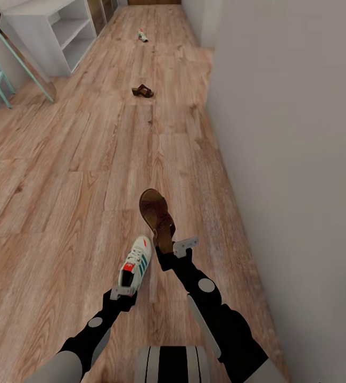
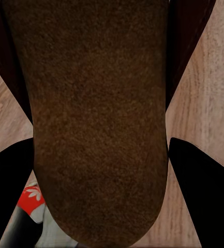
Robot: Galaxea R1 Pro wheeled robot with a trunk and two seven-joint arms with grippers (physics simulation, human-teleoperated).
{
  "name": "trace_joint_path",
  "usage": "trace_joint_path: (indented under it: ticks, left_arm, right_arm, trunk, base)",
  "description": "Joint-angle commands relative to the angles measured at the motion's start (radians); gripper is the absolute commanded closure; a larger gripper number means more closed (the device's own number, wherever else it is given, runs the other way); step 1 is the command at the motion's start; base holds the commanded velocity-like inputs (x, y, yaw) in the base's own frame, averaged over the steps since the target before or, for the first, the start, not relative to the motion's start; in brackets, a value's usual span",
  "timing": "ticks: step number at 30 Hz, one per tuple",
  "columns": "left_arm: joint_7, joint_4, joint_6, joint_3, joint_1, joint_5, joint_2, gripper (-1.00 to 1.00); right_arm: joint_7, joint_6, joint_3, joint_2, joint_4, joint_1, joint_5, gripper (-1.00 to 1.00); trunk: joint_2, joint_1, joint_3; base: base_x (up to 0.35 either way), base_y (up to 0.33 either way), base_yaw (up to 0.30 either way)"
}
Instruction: Pick up the two gym shoes and the two sandals from the corridor floor and place them onto the hallstand (shoe rack) in the corridor, making sure they are on the rack and not on the floor. Arrange them so the two gym shoes are next to each other and the two sandals are next to each other.
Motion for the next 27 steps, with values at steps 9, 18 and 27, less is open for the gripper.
trace_joint_path:
  ticks: [9, 18, 27]
  left_arm:
    - [-0.005, 0.001, -0.003, 0.009, 0.0, -0.009, -0.001, -1.0]
    - [-0.005, 0.002, -0.003, 0.009, 0.0, -0.009, 0.001, -1.0]
    - [-0.005, 0.001, -0.003, 0.009, 0.0, -0.007, 0.001, -1.0]
  right_arm:
    - [-0.004, 0.004, 0.001, 0.0, -0.001, 0.0, -0.01, 1.0]
    - [-0.004, 0.004, 0.001, 0.0, -0.001, 0.0, -0.01, 1.0]
    - [-0.004, 0.004, 0.001, 0.0, -0.001, 0.0, -0.01, 1.0]
  trunk:
    - [-0.001, 0.001, -0.012]
    - [-0.001, 0.001, -0.016]
    - [-0.001, 0.001, -0.02]
  base:
    - [0.0, 0.0, 0.0]
    - [0.0, 0.0, 0.0]
    - [0.029, 0.0, 0.0]
